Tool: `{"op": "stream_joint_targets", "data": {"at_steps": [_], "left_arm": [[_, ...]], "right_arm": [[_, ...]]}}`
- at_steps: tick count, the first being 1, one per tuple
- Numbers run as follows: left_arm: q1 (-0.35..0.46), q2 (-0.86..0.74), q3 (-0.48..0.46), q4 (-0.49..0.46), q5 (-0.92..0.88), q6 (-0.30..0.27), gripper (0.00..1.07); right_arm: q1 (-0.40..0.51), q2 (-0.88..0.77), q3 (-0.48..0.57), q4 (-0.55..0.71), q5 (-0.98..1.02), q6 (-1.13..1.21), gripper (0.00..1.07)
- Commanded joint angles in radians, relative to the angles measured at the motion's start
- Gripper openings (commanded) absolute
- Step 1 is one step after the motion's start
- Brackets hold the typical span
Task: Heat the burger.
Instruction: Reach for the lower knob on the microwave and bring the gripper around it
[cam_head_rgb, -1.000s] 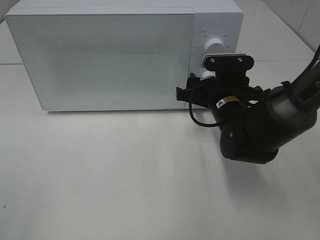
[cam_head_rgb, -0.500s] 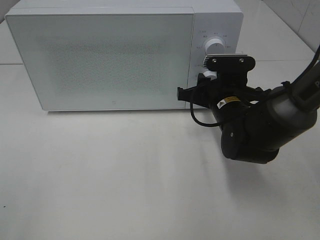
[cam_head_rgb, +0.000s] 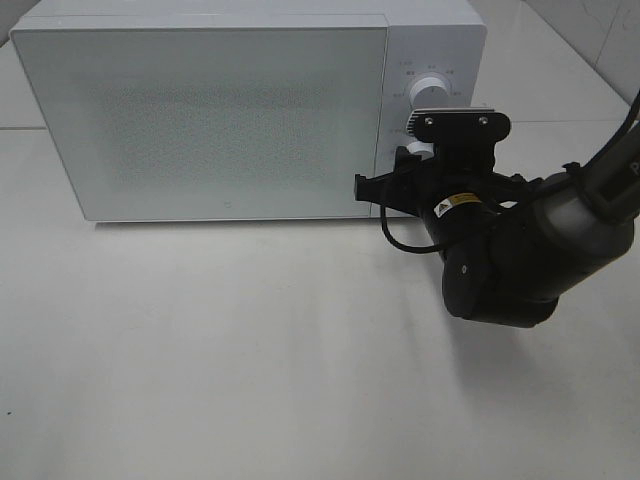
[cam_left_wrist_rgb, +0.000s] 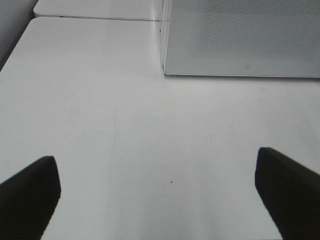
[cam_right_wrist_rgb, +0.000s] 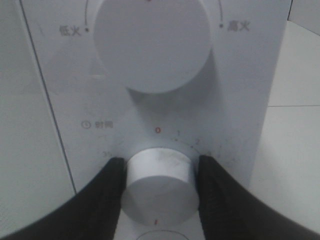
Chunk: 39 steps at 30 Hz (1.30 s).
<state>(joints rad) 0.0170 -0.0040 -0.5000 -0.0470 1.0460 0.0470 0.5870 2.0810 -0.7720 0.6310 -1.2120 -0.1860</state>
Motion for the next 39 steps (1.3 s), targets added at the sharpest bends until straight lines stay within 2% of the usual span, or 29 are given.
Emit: {"op": "stream_joint_targets", "data": {"at_steps": [1, 12, 21, 35, 39], "left_arm": [[0.000, -0.026, 0.003, -0.006, -0.009, -0.001, 0.98], [0.000, -0.026, 0.003, -0.006, -0.009, -0.001, 0.98], [0.000, -0.026, 0.003, -0.006, -0.009, -0.001, 0.98], [0.000, -0.026, 0.003, -0.006, -0.009, -0.001, 0.98], [0.000, -0.026, 0.003, -0.006, -0.009, -0.001, 0.98]], "right_arm": [[-0.004, -0.006, -0.011, -0.017, -0.036, 0.001, 0.00], [-0.004, -0.006, -0.011, -0.016, -0.060, 0.147, 0.00], [-0.004, -0.006, -0.011, -0.017, -0.064, 0.530, 0.00], [-0.004, -0.006, -0.011, -0.020, -0.059, 0.870, 0.00], [-0.004, -0.006, -0.010, -0.029, -0.059, 1.043, 0.00]]}}
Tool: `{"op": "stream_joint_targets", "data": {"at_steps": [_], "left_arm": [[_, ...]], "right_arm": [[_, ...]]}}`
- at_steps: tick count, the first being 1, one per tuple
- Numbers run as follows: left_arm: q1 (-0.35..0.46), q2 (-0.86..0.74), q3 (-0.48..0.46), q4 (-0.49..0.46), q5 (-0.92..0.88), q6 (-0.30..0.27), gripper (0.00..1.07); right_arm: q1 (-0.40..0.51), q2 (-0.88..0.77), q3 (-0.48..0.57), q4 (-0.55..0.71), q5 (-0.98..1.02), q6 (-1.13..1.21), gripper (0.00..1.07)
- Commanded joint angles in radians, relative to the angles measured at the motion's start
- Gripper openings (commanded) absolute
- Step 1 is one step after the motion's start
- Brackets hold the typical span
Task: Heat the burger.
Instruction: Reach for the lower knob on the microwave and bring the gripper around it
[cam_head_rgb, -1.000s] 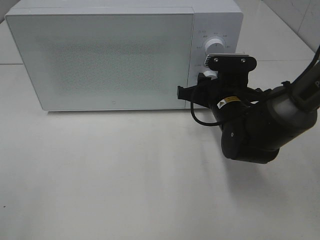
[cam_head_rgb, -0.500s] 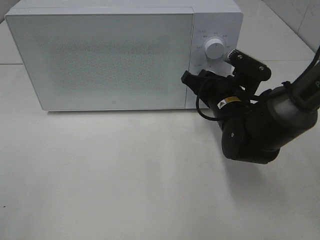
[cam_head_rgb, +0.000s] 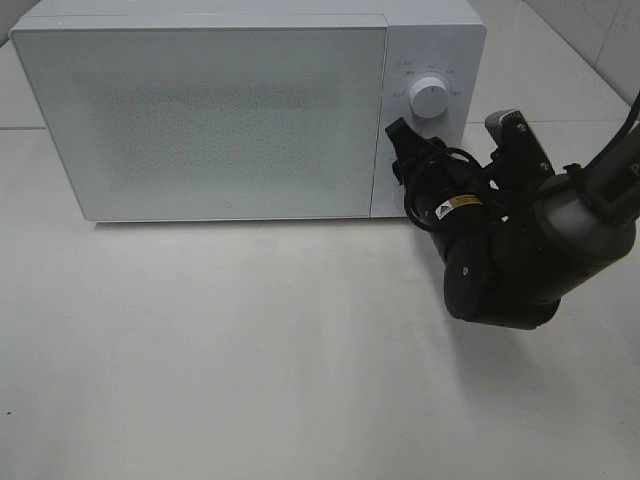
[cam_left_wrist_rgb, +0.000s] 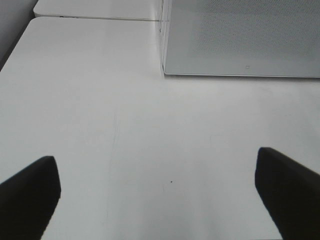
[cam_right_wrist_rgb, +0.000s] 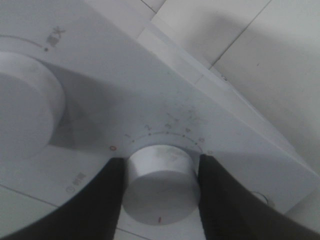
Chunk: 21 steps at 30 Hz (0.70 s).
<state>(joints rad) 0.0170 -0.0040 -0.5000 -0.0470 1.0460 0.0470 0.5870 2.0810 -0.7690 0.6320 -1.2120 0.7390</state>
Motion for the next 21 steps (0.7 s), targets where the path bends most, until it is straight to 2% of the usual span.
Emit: {"op": "stream_joint_targets", "data": {"at_steps": [1, 21], "left_arm": [[0.000, -0.026, 0.003, -0.006, -0.009, -0.001, 0.98], [0.000, -0.026, 0.003, -0.006, -0.009, -0.001, 0.98]], "right_arm": [[-0.004, -0.006, -0.013, -0.030, -0.059, 0.118, 0.00], [-0.004, -0.006, -0.013, -0.071, -0.060, 0.612, 0.00]]}}
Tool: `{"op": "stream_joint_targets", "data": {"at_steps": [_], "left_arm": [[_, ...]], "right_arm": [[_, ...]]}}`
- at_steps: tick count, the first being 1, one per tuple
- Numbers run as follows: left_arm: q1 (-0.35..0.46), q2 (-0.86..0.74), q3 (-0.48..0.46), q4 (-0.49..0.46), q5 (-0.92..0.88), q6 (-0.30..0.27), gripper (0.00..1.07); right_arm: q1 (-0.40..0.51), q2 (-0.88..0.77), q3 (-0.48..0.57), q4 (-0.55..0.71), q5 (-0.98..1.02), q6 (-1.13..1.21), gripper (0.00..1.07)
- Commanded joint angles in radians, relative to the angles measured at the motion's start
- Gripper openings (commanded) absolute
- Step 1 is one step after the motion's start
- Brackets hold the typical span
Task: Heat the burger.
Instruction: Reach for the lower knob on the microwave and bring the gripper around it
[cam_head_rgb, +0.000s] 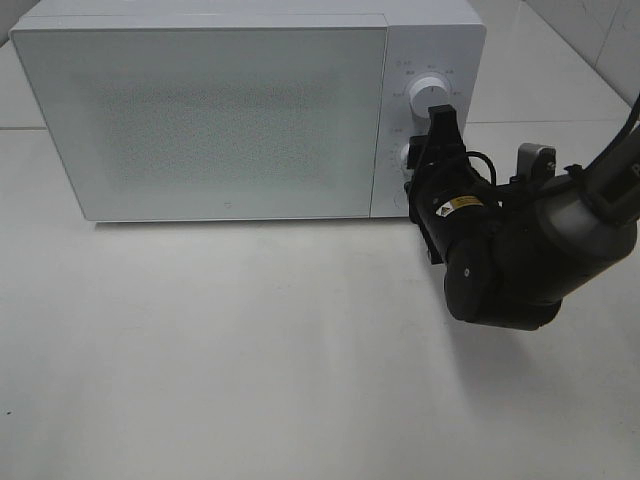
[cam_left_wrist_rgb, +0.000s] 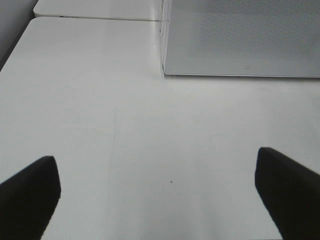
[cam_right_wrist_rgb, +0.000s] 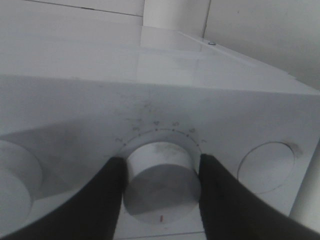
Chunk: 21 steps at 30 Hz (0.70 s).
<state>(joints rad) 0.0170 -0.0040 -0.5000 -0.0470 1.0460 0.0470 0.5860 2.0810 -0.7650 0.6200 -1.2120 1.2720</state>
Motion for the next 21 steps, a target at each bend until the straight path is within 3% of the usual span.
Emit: {"op": "stream_joint_targets", "data": {"at_steps": [1, 21], "left_arm": [[0.000, -0.026, 0.003, -0.006, -0.009, -0.001, 0.98], [0.000, -0.026, 0.003, -0.006, -0.009, -0.001, 0.98]], "right_arm": [[-0.003, -0.006, -0.017, -0.059, -0.060, 0.104, 0.00], [-0.003, -0.006, -0.017, -0.062, -0.060, 0.199, 0.04]]}}
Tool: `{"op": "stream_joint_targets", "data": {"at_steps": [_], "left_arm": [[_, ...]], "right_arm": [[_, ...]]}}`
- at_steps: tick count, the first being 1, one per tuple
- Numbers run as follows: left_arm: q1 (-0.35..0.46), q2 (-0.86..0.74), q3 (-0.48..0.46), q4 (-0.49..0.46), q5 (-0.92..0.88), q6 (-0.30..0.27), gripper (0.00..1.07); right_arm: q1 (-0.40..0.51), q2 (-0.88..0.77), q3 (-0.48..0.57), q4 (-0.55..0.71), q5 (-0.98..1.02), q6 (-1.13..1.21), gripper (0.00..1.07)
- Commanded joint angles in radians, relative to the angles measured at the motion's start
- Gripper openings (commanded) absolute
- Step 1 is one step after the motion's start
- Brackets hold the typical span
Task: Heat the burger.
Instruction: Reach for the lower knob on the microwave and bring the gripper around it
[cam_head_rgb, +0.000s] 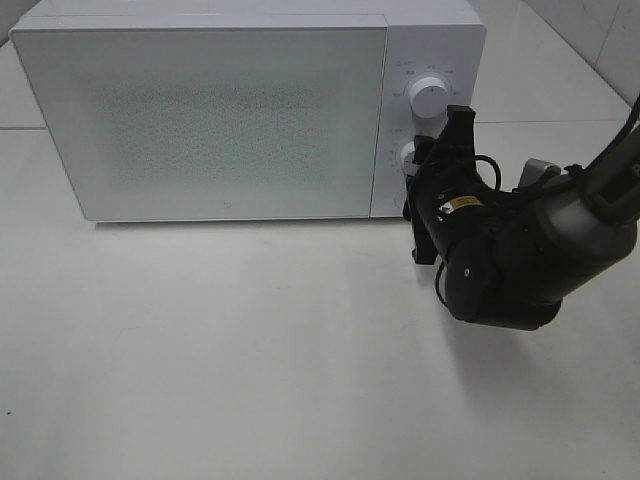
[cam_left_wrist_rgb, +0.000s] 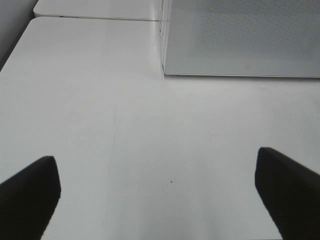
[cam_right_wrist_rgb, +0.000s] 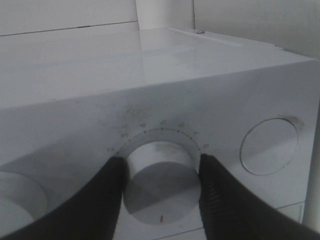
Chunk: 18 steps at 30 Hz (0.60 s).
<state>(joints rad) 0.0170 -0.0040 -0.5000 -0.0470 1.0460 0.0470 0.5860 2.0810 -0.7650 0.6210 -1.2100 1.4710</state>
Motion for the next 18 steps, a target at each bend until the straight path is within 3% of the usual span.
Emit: {"op": "stream_joint_targets", "data": {"at_steps": [1, 13, 16, 18], "left_arm": [[0.000, -0.026, 0.003, -0.006, -0.009, -0.001, 0.98], [0.000, -0.026, 0.003, -0.006, -0.009, -0.001, 0.98], [0.000, -0.026, 0.003, -0.006, -0.009, -0.001, 0.98], [0.000, -0.026, 0.003, -0.006, -0.009, -0.001, 0.98]], "right_arm": [[-0.003, -0.006, -0.017, -0.063, -0.062, 0.000, 0.04], [-0.003, -0.006, -0.017, -0.063, -0.062, -0.024, 0.08], [-0.003, -0.006, -0.017, -0.063, -0.062, -0.025, 0.13], [-0.003, -0.006, -0.017, -0.063, -0.064, -0.025, 0.21]]}}
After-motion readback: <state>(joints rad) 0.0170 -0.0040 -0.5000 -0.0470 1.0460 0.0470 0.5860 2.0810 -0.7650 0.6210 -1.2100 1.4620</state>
